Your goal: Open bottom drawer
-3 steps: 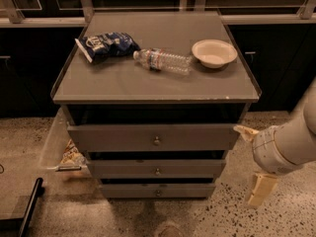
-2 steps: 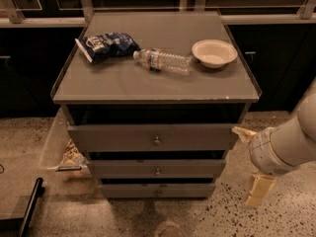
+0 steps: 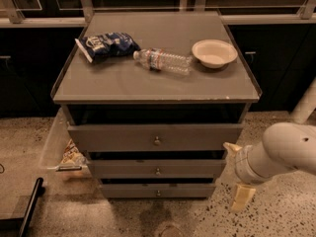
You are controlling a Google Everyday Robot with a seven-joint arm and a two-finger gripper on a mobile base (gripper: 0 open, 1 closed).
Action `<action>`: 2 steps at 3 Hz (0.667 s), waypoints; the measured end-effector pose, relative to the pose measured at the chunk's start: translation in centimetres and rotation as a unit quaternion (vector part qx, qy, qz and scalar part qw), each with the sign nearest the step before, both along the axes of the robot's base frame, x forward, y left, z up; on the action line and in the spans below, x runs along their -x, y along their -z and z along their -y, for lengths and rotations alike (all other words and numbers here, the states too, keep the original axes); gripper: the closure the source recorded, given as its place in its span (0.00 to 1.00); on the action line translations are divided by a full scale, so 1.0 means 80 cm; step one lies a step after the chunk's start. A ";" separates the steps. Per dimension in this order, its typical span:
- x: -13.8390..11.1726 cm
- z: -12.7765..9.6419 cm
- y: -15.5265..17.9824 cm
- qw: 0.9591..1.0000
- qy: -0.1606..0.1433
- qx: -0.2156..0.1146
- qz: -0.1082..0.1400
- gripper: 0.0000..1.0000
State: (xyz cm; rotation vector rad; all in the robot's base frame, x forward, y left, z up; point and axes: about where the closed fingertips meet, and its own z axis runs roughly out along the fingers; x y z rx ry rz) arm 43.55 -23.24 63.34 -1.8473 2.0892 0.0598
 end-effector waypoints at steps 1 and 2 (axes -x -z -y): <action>-0.018 0.008 0.065 1.000 -0.004 0.007 0.014 0.00; -0.032 0.018 0.154 0.998 -0.033 -0.010 0.046 0.00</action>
Offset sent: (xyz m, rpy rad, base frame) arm 0.0366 -0.0184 -0.1344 -0.0126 -0.1207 0.0722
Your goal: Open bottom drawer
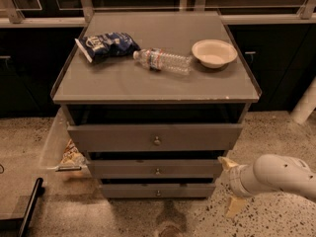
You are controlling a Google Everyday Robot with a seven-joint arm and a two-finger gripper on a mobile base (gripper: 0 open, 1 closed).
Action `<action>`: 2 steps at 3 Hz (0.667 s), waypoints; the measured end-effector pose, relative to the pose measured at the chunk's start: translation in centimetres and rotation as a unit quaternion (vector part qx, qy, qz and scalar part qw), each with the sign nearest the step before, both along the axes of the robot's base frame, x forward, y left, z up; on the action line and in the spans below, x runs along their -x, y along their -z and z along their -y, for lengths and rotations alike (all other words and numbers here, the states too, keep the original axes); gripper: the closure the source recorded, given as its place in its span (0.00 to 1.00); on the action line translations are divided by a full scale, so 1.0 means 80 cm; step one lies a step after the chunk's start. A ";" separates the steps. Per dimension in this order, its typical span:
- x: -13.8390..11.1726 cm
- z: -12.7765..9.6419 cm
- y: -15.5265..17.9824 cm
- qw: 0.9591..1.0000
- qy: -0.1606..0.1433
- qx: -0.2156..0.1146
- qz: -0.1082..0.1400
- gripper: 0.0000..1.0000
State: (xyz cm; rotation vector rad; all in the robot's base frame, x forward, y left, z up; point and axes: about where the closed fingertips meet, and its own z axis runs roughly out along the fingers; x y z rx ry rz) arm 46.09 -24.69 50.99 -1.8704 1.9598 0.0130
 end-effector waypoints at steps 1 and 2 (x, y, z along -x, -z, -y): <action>0.000 0.000 0.000 1.000 0.000 0.000 0.000 0.00; -0.010 -0.006 0.039 1.000 0.007 -0.004 -0.008 0.00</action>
Offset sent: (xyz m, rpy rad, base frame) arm 0.0230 0.0104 -0.0826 0.0212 0.0410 -0.0393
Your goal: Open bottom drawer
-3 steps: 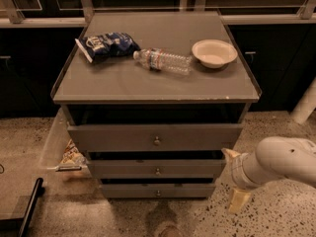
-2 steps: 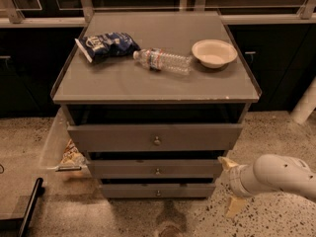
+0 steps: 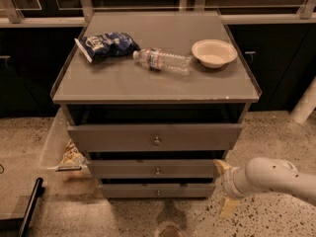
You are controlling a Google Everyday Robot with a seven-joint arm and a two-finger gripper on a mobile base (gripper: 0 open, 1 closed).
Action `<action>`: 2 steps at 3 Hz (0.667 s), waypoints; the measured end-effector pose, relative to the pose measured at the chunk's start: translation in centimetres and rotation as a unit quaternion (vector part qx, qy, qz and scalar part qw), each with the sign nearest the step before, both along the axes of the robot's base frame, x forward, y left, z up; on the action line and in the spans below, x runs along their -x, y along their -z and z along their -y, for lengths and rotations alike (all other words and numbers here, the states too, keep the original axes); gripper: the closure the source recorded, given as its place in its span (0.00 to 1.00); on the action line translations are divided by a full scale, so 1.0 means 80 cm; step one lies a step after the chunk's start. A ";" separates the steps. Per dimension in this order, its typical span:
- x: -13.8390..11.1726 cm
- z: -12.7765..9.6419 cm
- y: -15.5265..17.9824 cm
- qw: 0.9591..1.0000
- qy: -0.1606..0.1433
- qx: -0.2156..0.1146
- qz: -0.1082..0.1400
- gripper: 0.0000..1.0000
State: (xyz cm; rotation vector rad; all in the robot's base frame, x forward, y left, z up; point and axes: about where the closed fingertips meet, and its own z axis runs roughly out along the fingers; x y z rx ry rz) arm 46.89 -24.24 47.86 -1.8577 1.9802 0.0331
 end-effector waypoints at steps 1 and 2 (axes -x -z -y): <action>-0.015 -0.010 0.047 1.000 -0.005 -0.004 0.002 0.00; -0.026 -0.022 0.083 0.999 -0.023 -0.001 0.024 0.00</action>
Offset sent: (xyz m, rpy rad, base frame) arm 0.0354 0.0263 -0.0970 -0.0102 -0.1226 0.0832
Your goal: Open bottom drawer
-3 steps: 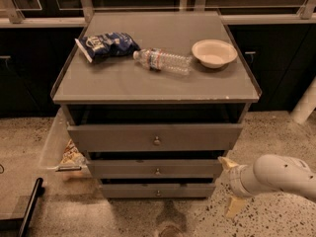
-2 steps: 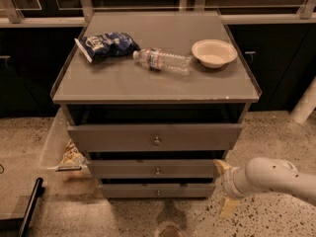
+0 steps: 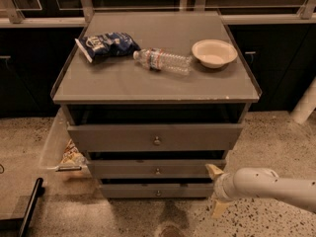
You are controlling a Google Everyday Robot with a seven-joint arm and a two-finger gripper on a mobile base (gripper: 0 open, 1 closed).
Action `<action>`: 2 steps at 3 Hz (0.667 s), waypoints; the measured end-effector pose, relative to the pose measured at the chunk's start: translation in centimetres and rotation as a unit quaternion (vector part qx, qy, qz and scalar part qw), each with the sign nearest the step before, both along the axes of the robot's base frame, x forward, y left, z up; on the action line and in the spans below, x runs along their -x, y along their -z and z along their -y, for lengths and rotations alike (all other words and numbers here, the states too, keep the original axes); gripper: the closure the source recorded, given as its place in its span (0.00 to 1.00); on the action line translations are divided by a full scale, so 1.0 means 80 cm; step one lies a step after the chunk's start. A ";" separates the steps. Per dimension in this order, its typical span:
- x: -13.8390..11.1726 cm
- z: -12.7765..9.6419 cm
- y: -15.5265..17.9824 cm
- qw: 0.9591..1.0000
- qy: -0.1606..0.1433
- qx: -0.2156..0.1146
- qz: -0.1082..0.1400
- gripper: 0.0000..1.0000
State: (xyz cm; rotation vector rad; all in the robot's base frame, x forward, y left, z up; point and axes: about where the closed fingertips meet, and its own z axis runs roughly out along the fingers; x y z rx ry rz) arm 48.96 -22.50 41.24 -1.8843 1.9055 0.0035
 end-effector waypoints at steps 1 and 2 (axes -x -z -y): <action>-0.011 -0.006 0.031 0.999 -0.018 -0.011 0.024 0.00; -0.021 -0.011 0.080 0.996 -0.050 -0.051 0.053 0.00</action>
Offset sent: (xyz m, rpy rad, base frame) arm 0.0206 0.0055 -0.0754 0.1346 -0.1350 0.1200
